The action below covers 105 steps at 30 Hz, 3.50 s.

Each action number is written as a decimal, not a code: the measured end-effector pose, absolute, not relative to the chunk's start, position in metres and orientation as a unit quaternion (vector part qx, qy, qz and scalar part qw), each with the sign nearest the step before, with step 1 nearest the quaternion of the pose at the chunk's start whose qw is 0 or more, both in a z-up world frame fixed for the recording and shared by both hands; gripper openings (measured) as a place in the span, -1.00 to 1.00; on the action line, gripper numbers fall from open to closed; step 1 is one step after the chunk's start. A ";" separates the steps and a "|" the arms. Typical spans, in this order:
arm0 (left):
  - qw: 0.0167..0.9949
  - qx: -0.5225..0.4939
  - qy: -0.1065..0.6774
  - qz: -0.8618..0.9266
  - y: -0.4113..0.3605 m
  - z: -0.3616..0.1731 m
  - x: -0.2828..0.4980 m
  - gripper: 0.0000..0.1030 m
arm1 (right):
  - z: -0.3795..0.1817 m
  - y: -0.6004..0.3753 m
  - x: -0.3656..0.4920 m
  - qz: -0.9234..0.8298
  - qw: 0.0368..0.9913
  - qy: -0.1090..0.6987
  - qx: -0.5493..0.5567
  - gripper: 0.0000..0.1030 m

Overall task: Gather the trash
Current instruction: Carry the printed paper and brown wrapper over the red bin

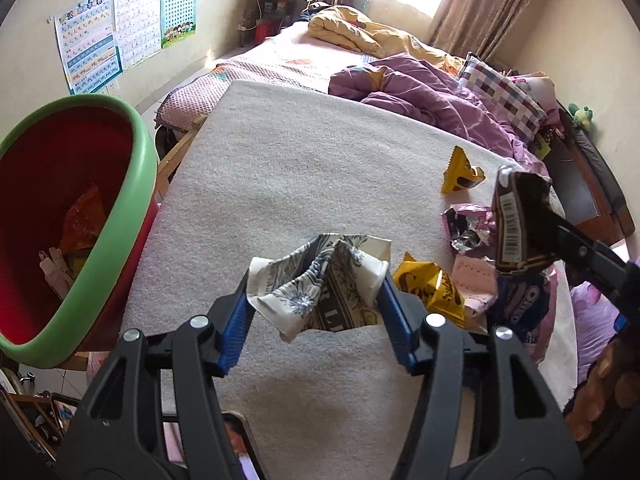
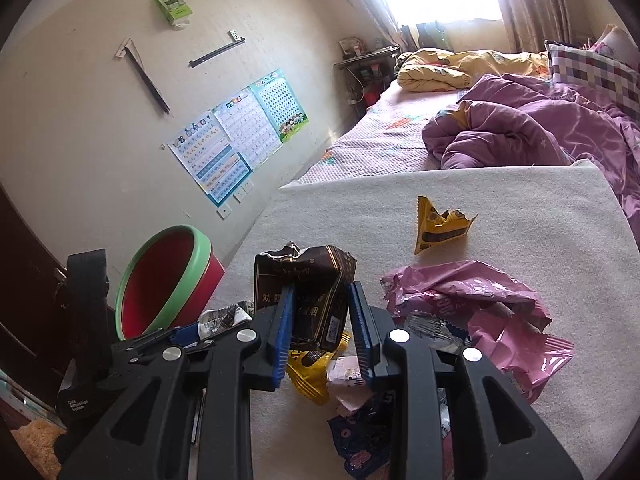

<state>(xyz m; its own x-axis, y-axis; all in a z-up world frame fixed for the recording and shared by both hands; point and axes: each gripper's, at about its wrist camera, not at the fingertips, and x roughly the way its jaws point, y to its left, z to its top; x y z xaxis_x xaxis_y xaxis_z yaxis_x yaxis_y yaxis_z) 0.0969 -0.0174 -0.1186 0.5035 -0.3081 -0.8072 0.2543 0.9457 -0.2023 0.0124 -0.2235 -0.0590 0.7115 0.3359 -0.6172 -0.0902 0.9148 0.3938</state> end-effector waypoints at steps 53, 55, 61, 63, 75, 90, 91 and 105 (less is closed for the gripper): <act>0.931 -0.016 0.350 -0.103 0.107 -0.040 0.088 0.13 | -0.035 -0.139 0.020 0.114 0.922 0.345 0.137 -0.47; 0.931 -0.017 0.350 -0.101 0.112 -0.040 0.088 0.13 | -0.035 -0.133 0.021 0.117 0.921 0.346 0.135 -0.47; 0.932 -0.015 0.348 -0.101 0.122 -0.038 0.087 0.13 | -0.033 -0.114 0.025 0.123 0.921 0.347 0.132 -0.47; 0.932 -0.016 0.347 -0.100 0.127 -0.038 0.087 0.13 | -0.032 -0.108 0.025 0.125 0.921 0.345 0.130 -0.47; 0.932 -0.017 0.350 -0.096 0.149 -0.041 0.088 0.13 | -0.024 -0.083 0.027 0.130 0.923 0.339 0.127 -0.47; 0.930 -0.027 0.354 -0.093 0.173 -0.048 0.096 0.13 | -0.081 -0.065 0.051 0.114 0.881 0.450 0.091 0.08; 0.930 -0.028 0.354 -0.092 0.175 -0.048 0.096 0.13 | -0.089 -0.062 0.053 0.115 0.876 0.461 0.084 0.12; 0.926 -0.029 0.365 -0.089 0.184 -0.057 0.099 0.13 | -0.127 -0.049 0.067 0.122 0.862 0.486 0.072 -0.47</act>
<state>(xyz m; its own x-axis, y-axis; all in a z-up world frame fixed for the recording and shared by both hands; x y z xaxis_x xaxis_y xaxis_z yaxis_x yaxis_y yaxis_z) 0.0987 0.1841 -0.0569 0.7174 -0.1871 -0.6711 0.1440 0.9823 -0.1199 0.0672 -0.0487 -0.1271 0.4972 0.2806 -0.8210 -0.1407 0.9598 0.2428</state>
